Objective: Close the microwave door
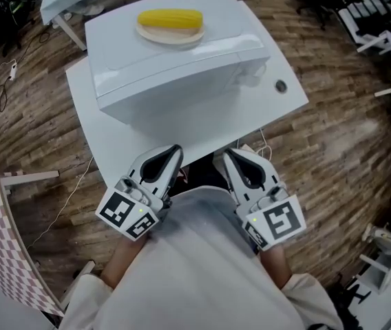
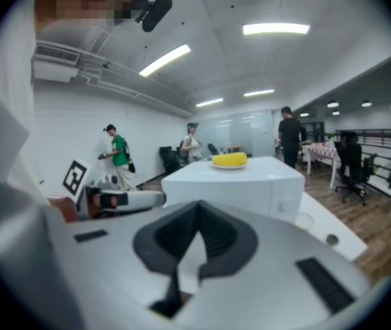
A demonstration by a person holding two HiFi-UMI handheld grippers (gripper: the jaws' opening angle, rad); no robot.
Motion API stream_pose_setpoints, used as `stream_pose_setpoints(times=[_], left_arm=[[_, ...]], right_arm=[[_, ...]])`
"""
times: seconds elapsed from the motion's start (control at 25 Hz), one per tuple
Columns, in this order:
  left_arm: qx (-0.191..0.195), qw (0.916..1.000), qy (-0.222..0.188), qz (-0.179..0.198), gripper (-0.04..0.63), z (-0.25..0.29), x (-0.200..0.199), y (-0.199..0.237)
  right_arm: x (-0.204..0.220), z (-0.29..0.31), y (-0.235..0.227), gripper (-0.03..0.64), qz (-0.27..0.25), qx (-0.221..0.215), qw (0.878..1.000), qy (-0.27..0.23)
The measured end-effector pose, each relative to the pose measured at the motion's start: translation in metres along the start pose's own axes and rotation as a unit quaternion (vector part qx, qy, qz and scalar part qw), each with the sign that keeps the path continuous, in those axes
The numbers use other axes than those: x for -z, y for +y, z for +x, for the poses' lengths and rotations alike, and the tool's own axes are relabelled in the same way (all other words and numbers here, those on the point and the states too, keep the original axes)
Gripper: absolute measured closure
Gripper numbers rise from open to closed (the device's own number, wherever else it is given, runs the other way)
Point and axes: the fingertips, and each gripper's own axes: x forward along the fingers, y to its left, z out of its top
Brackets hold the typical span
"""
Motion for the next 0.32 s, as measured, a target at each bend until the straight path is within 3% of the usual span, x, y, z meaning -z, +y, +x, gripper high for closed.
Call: stream_pose_setpoints(times=[0.32], left_arm=[[0.007,0.9999,0.009,-0.009,0.577,-0.005,0.013,-0.007]], right_arm=[[0.007,-0.003,0.002,0.594,0.004,0.000,1.000,0.009]])
